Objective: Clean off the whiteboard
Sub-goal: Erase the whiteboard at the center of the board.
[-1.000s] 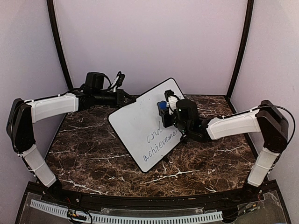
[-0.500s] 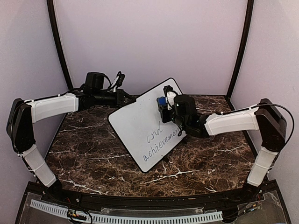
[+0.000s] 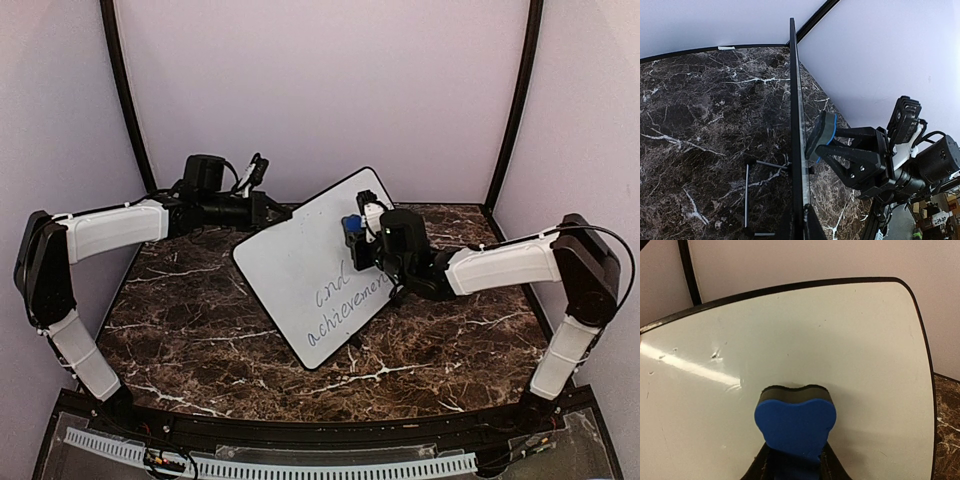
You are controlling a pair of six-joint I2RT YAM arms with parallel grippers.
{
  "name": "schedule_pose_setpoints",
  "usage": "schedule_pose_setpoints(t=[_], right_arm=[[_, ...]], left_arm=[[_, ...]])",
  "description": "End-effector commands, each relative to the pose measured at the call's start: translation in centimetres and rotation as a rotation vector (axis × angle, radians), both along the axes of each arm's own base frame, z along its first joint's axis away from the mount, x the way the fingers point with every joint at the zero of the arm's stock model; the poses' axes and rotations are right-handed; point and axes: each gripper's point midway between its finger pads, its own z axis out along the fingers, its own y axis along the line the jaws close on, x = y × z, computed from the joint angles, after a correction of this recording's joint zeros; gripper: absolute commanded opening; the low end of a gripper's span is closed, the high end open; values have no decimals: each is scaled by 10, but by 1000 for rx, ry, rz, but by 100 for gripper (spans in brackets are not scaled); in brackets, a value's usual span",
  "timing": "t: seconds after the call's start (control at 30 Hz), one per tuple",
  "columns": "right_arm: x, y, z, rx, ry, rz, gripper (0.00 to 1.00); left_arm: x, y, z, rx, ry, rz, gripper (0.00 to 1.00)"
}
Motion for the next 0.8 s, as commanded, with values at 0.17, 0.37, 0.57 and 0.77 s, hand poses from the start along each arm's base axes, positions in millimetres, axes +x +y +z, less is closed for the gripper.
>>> schedule_pose_setpoints(t=[0.17, 0.37, 0.57, 0.77], right_arm=[[-17, -21, -23, -44, 48, 14, 25], [7, 7, 8, -4, -10, 60, 25], [5, 34, 30, 45, -21, 137, 25], [-40, 48, 23, 15, -21, 192, 25]], left_arm=[[-31, -26, -14, 25, 1, -134, 0], [-30, -28, -19, 40, 5, -133, 0], [-30, -28, -19, 55, -7, -126, 0], [-28, -26, -16, 56, -16, -114, 0]])
